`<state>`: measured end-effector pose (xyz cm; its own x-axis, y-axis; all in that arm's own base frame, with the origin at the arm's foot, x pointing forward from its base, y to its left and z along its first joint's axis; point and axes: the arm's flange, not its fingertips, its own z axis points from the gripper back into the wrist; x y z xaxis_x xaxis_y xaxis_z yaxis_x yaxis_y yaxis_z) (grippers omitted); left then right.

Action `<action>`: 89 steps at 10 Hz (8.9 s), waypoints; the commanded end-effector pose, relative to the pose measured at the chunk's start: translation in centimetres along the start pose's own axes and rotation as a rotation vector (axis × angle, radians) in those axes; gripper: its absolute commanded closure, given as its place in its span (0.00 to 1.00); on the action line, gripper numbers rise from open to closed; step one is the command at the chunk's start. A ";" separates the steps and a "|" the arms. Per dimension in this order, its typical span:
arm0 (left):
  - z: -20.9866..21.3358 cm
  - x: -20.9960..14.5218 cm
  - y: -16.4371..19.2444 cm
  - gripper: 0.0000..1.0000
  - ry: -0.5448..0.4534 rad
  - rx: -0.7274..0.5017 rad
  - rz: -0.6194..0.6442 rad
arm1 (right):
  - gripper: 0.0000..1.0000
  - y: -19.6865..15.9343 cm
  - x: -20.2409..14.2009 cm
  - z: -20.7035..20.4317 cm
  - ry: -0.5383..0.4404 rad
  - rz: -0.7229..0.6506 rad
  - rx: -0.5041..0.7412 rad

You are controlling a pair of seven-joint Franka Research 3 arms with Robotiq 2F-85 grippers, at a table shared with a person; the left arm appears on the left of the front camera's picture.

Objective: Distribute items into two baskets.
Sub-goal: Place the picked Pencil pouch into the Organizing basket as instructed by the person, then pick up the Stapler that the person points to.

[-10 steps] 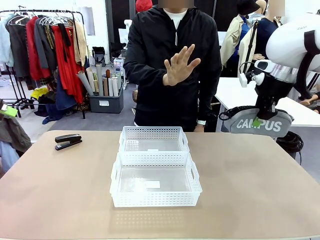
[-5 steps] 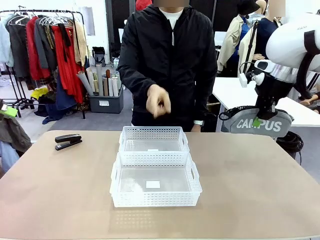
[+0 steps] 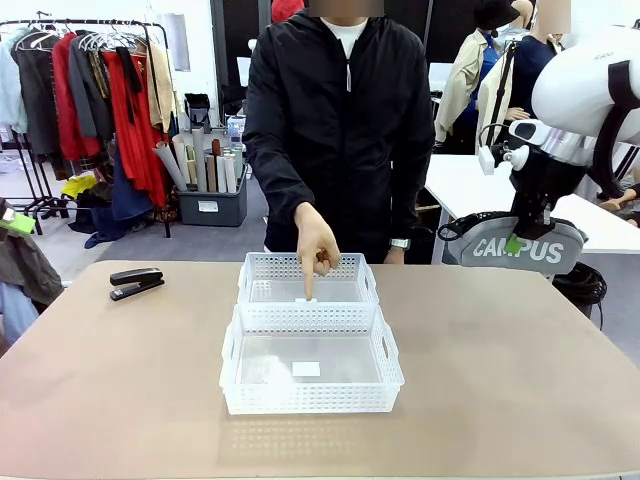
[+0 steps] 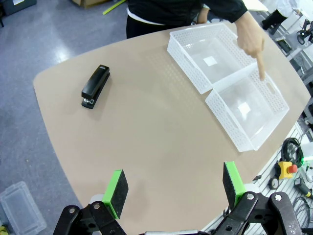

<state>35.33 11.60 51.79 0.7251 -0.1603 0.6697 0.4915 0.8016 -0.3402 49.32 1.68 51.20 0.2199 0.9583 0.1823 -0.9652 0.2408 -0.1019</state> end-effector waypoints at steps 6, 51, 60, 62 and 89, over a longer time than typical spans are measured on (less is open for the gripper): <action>0.1 0.0 -0.1 0.00 -0.005 -0.002 -0.002 | 1.00 -0.4 0.2 0.4 0.002 -0.010 -0.010; 0.1 0.0 -0.1 0.00 -0.005 -0.002 -0.002 | 1.00 17.4 27.8 -17.5 -0.062 -0.009 0.074; 0.1 0.0 -0.1 0.00 -0.005 -0.002 -0.002 | 1.00 17.3 27.1 -21.5 -0.055 -0.011 0.139; 0.1 0.0 -0.1 0.00 -0.005 -0.002 -0.002 | 1.00 16.7 26.5 -19.9 -0.086 0.029 0.143; 0.1 0.0 -0.1 0.00 -0.005 -0.002 -0.002 | 0.02 18.2 23.8 -12.1 -0.068 -0.046 0.049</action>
<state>35.31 11.65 51.79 0.7255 -0.1594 0.6695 0.4902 0.8024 -0.3402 38.60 30.67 41.90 0.2531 0.9359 0.2449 -0.9626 0.2688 -0.0325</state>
